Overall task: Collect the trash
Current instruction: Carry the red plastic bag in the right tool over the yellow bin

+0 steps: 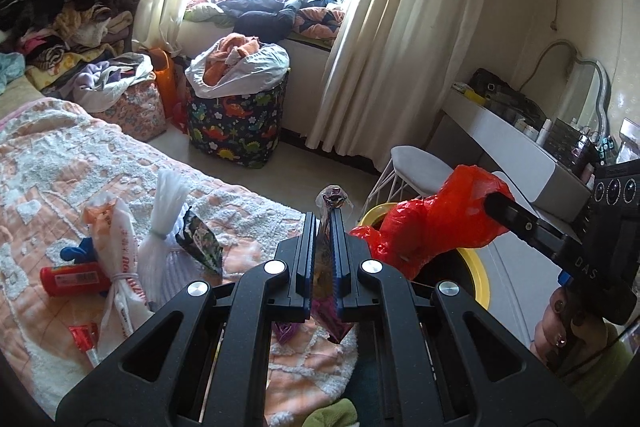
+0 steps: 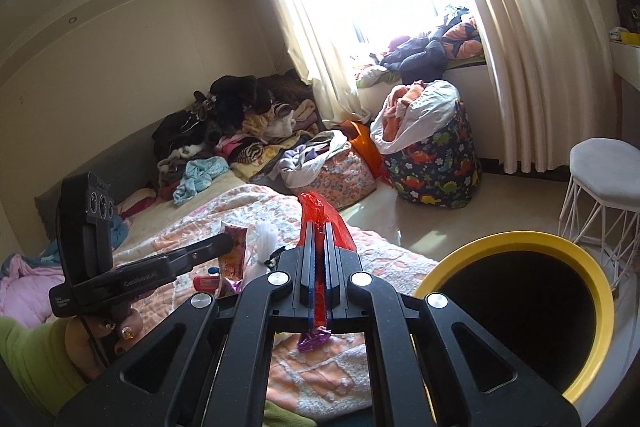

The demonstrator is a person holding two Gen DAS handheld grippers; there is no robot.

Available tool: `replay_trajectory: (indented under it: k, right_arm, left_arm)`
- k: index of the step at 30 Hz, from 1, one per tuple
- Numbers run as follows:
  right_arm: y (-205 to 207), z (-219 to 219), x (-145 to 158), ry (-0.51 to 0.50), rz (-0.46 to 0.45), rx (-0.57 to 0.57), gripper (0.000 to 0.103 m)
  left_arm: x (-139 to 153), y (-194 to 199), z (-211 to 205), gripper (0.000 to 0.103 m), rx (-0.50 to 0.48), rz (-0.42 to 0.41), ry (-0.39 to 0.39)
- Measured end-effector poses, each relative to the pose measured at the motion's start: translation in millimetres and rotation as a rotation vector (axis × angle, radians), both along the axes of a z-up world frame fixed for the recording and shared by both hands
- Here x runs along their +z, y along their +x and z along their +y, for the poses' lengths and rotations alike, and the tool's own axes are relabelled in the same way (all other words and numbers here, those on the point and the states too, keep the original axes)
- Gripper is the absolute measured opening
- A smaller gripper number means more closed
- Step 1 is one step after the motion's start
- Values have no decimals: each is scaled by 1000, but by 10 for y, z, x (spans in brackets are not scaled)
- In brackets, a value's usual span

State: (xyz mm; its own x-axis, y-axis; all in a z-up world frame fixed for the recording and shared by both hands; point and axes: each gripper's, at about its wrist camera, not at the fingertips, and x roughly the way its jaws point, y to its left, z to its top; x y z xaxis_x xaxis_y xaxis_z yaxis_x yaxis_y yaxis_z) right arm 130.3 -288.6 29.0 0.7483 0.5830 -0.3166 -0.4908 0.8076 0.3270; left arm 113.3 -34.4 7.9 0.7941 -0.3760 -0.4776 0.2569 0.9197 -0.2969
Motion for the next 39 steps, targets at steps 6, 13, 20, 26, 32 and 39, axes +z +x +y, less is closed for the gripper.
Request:
replay_trajectory:
  k: [6, 13, 20, 26, 32, 39]
  right_arm:
    - [-6, -244, -31, 14, -1, -61, 3]
    - [-9, -526, -63, 26, 1, -132, 3]
    - [63, -785, -101, 28, 21, -198, 3]
    - [92, -937, -191, 42, 46, -249, 3]
    - [155, -1005, -287, 18, 81, -291, 3]
    - [206, -1136, -440, 17, 121, -338, 3]
  left_arm:
    - [-2, 34, -144, 4, -20, -2, 2]
    - [-19, 85, -378, 4, -60, 12, 1]
    - [-55, 132, -606, 4, -106, 21, 4]
    - [-127, 184, -817, 4, -140, 31, 16]
    - [-239, 256, -999, 4, -165, 56, 25]
    - [-350, 332, -1198, 4, -196, 78, 32]
